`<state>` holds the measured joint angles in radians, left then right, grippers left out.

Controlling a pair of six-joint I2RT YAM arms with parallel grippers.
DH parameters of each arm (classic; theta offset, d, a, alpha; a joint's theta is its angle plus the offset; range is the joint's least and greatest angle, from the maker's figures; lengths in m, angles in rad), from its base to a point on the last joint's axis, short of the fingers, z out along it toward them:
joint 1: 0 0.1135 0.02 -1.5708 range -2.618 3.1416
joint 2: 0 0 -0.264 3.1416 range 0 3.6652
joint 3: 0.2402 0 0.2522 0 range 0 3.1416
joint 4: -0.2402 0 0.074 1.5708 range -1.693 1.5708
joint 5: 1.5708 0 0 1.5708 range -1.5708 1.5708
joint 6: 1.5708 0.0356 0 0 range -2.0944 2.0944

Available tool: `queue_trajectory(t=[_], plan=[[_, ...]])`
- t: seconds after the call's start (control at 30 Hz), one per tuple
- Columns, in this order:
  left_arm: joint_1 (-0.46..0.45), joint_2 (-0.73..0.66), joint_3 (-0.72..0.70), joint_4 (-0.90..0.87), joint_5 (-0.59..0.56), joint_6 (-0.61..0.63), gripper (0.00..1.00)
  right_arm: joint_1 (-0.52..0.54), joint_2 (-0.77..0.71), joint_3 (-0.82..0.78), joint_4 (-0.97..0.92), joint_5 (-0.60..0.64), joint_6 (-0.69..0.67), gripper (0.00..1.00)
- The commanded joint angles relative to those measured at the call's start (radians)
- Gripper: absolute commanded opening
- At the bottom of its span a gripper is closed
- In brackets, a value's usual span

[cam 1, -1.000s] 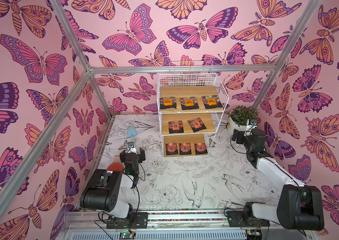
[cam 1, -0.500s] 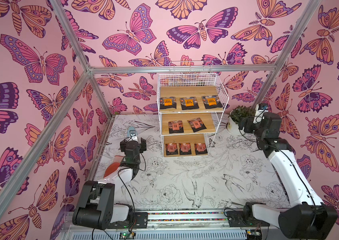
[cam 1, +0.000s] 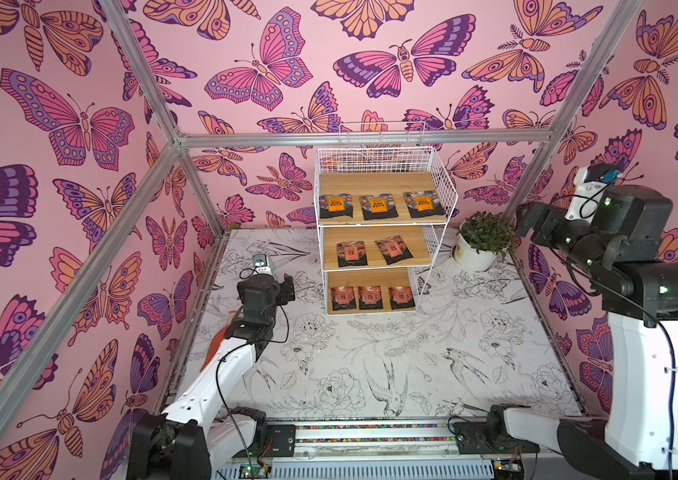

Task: Remove the tea bags from the shelf
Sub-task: Pick up the tea bag from the shelf.

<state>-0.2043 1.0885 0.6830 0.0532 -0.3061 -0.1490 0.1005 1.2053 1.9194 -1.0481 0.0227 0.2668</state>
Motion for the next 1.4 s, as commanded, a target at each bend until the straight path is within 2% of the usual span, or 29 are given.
queue_trajectory(t=[0.0,0.1,0.3,0.47,0.57,0.9,1.17,1.37], plan=[[-0.009,-0.029,0.028,-0.133,0.088,-0.087,1.0,0.101,-0.029,-0.091,-0.119,-0.126,0.132,0.99],[-0.015,-0.043,0.039,-0.161,0.117,-0.115,1.0,0.286,-0.041,-0.116,-0.121,-0.052,0.192,0.99],[-0.028,-0.056,0.048,-0.215,0.106,-0.162,1.0,0.673,-0.001,-0.115,-0.08,0.124,0.3,0.99],[-0.032,-0.043,0.046,-0.221,0.096,-0.179,1.0,0.853,0.134,0.041,-0.083,0.231,0.302,0.99],[-0.031,-0.017,0.057,-0.225,0.107,-0.199,1.0,0.881,0.201,0.158,-0.086,0.285,0.279,0.99],[-0.038,0.108,0.087,-0.227,0.206,-0.244,1.0,0.881,0.435,0.432,-0.063,0.413,0.142,0.99],[-0.038,0.109,0.091,-0.226,0.21,-0.245,1.0,0.863,0.568,0.501,0.062,0.532,-0.009,0.99],[-0.04,0.132,0.097,-0.226,0.229,-0.27,1.0,0.829,0.626,0.566,0.093,0.508,-0.029,0.99]])
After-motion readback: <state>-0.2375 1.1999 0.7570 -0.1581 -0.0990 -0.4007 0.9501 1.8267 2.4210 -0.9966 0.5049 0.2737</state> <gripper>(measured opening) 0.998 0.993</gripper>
